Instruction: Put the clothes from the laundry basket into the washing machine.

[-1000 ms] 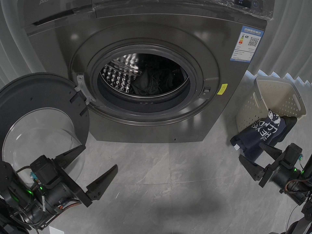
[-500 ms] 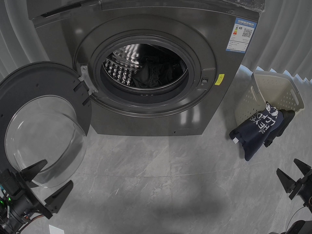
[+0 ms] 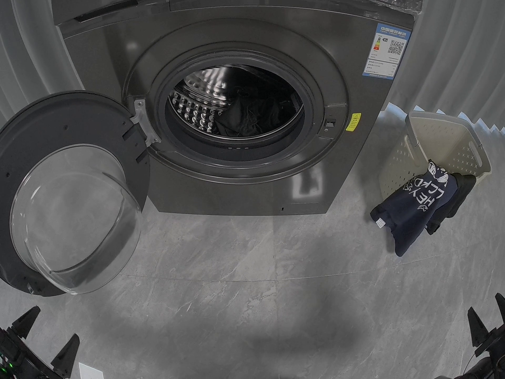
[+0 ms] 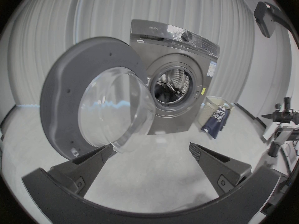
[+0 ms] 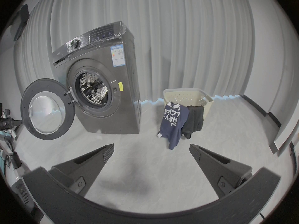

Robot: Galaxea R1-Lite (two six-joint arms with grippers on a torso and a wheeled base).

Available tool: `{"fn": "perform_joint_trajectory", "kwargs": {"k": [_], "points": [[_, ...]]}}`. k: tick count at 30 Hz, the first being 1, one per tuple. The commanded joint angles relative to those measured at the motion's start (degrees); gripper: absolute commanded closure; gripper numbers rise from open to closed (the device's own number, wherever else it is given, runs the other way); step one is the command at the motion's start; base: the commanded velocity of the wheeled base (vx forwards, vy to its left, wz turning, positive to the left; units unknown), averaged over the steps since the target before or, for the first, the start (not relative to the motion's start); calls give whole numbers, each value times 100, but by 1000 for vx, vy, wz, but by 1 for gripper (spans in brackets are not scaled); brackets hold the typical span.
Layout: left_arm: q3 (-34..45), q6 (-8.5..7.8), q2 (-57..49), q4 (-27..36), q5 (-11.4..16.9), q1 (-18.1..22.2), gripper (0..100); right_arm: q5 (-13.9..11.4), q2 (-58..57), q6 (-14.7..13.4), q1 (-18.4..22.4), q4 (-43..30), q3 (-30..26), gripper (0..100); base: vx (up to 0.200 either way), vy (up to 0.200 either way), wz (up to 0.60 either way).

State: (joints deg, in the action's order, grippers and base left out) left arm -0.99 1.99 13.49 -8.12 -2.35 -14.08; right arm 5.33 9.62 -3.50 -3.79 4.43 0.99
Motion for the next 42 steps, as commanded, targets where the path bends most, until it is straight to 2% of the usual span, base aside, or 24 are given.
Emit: {"fn": "perform_joint_trajectory", "kwargs": {"k": [1, 2, 3, 4, 5, 6, 7, 8, 9, 10, 13, 17, 21, 42], "points": [[99, -427, -1165, 425, 437, 1557, 0, -102, -909, 157, 379, -276, -28, 0, 0, 0, 0], [99, -454, -1209, 408, 499, 1513, 0, 135, -918, 165, 379, -276, -28, 0, 0, 0, 0], [99, -357, -1279, 399, 473, 1434, 0, 373, -935, 200, 379, -258, -55, 0, 0, 0, 0], [99, -357, -1306, 408, 402, 1399, 0, 627, -935, 209, 370, -240, -55, 0, 0, 0, 0], [99, -436, -1332, 469, 332, 1399, 0, 742, -935, 209, 362, -223, -55, 0, 0, 0, 0], [99, -331, -1332, 513, 235, 1390, 0, 724, -935, 218, 353, -232, -55, 0, 0, 0, 0], [99, -331, -1332, 557, 270, 1390, 0, 619, -944, 218, 353, -249, -46, 0, 0, 0, 0], [99, -304, -1332, 803, 297, 1390, 0, 188, -944, 130, 353, -337, -28, 0, 0, 0, 0], [81, -287, -1323, 953, 314, 1373, 0, -278, -944, 218, 344, -381, -90, 0, 0, 0, 0], [46, -287, -1323, 1005, 314, 1373, 0, -559, -944, 280, 344, -425, -90, 0, 0, 0, 0], [81, -287, -1332, 873, 314, 1382, 0, -515, -944, 403, 344, -434, -90, 0, 0, 0, 0], [90, -199, -1323, 856, 288, 1373, 0, -550, -944, 473, 370, -434, -90, 0, 0, -50, 0], [90, -199, -1323, 847, 279, 1373, 0, -506, -953, 403, 344, -443, -90, 0, 0, -200, 0], [90, -199, -1323, 856, 288, 1373, 0, -524, -944, 403, 344, -451, -90, 0, 0, -200, 0]]}}
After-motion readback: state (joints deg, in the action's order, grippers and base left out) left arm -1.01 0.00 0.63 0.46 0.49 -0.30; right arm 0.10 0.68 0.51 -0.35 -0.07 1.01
